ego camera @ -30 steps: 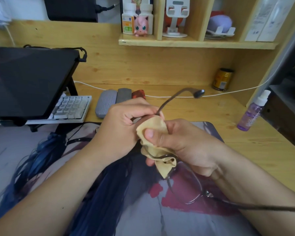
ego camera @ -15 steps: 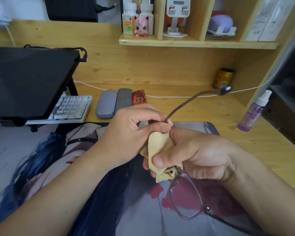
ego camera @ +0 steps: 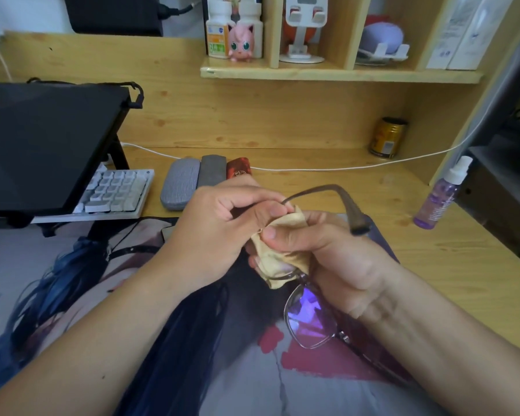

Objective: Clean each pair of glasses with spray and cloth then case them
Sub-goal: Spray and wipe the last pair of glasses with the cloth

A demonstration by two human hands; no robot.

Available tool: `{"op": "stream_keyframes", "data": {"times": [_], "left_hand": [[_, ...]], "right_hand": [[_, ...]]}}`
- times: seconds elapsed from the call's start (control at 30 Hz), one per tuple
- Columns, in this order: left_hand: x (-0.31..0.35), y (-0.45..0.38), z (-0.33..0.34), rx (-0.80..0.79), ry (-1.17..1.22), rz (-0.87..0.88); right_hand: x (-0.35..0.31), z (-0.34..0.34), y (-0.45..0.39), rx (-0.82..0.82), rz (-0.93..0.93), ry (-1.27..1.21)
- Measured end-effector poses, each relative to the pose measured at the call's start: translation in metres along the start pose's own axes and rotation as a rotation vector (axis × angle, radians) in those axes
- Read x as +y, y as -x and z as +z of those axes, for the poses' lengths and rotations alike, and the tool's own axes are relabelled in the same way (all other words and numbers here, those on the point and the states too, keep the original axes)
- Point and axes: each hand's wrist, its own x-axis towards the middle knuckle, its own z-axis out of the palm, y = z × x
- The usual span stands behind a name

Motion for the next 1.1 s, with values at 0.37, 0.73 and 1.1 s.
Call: {"op": "stream_keyframes", "data": {"times": [0.37, 0.73, 1.1], "left_hand": [[-0.004, 0.000, -0.010, 0.064, -0.169, 0.122], [-0.004, 0.006, 0.001, -0.153, -0.302, 0.204], [-0.004, 0.003, 0.003, -0.015, -0.319, 0.229]], "right_hand": [[-0.007, -0.015, 0.002, -0.147, 0.108, 0.044], [-0.013, -0.016, 0.007, -0.422, 0.311, 0.277], [0.002, -0.002, 0.002, -0.142, 0.073, 0.127]]}}
